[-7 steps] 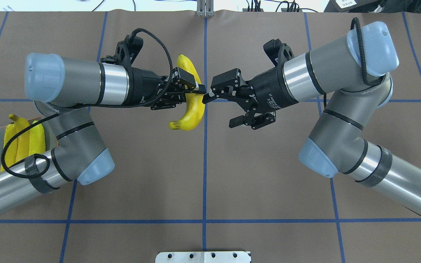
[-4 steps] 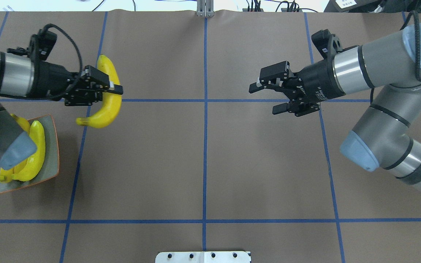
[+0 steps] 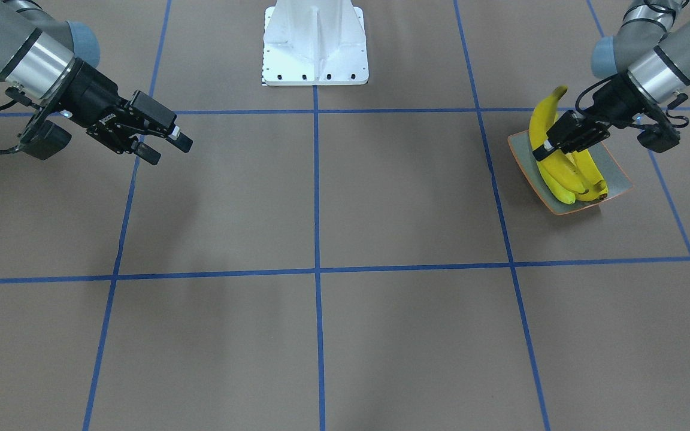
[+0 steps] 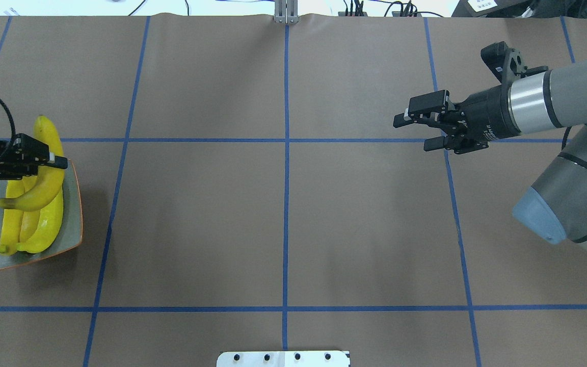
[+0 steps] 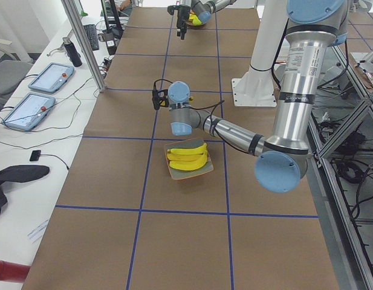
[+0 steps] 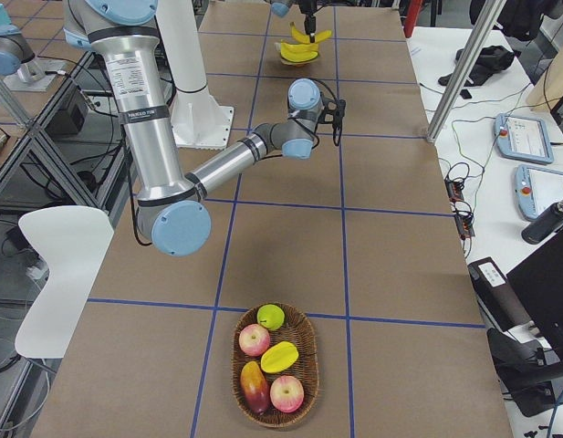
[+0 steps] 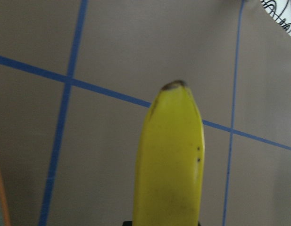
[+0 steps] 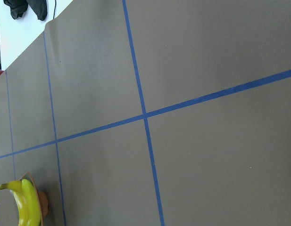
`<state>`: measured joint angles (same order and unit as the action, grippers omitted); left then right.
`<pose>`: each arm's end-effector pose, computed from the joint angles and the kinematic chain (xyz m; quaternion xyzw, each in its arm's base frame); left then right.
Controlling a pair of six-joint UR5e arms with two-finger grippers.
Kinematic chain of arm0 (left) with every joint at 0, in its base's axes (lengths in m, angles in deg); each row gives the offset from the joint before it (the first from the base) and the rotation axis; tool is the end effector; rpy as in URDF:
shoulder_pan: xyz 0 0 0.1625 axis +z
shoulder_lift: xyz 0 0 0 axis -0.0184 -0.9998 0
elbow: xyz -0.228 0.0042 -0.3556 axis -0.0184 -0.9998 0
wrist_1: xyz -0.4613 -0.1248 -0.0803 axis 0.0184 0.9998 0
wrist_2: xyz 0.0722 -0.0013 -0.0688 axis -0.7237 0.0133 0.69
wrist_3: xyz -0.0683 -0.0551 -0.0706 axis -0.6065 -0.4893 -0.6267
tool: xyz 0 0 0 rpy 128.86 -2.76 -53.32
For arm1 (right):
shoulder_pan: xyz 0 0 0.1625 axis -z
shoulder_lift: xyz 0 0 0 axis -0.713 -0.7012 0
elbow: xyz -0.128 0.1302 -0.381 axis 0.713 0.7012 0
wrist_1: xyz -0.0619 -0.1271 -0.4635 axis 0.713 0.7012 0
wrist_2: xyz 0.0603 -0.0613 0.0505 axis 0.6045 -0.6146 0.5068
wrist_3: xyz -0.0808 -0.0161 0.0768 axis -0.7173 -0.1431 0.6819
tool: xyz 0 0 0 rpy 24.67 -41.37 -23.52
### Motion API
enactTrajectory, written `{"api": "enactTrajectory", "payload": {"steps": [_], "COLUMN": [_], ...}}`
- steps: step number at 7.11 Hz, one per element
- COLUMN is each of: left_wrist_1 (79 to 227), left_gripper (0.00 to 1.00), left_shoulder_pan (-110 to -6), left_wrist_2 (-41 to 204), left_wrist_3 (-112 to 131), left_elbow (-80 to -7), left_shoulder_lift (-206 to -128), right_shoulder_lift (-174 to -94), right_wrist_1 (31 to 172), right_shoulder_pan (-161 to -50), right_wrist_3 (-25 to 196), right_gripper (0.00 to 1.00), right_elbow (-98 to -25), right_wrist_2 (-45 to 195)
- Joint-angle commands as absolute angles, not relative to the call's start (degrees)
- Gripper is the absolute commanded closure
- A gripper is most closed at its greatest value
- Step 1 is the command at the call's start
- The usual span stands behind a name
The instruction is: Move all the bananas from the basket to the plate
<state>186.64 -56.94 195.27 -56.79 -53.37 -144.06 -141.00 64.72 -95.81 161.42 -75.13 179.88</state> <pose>0.2459 -0.4937 0.4612 0.0173 0.6052 -0.1223 0.7864 -0.3378 -0.5084 0.2585 0.0222 -0.6555 0.1357 0.7426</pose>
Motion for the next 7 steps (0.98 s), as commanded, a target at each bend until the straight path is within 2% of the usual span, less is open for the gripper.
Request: {"api": "enactTrajectory", "payload": {"steps": [1,3,5,7], "left_wrist_1": [180.9,176.4,170.5,164.2], "left_gripper": [1.00,1.00,1.00,1.00], "left_shoulder_pan": [-59.8,-61.1,-62.7,-61.7], "left_wrist_2": [194.9,194.8,194.7,193.8], "left_wrist_3": [-46.9,-40.2,-29.5,-24.6], "left_elbow": [-53.5,-53.4,-53.5,-53.6], "left_shoulder_lift": [-139.2,-137.1,-135.7,-135.3], "right_shoulder_lift": [-141.7,-145.6,-156.8,-160.5], "right_wrist_1": [64.8,64.8,63.6,62.7], "right_shoulder_pan": [-95.7,-98.0,-102.9,-107.0], "right_wrist_3": [161.2,152.3,137.2,132.3], "right_gripper": [0.00,0.00,0.00,0.00], "right_elbow": [-75.1,-75.2,-77.1,-76.6], "right_wrist_2": [178.4,178.4,179.4,181.3]}}
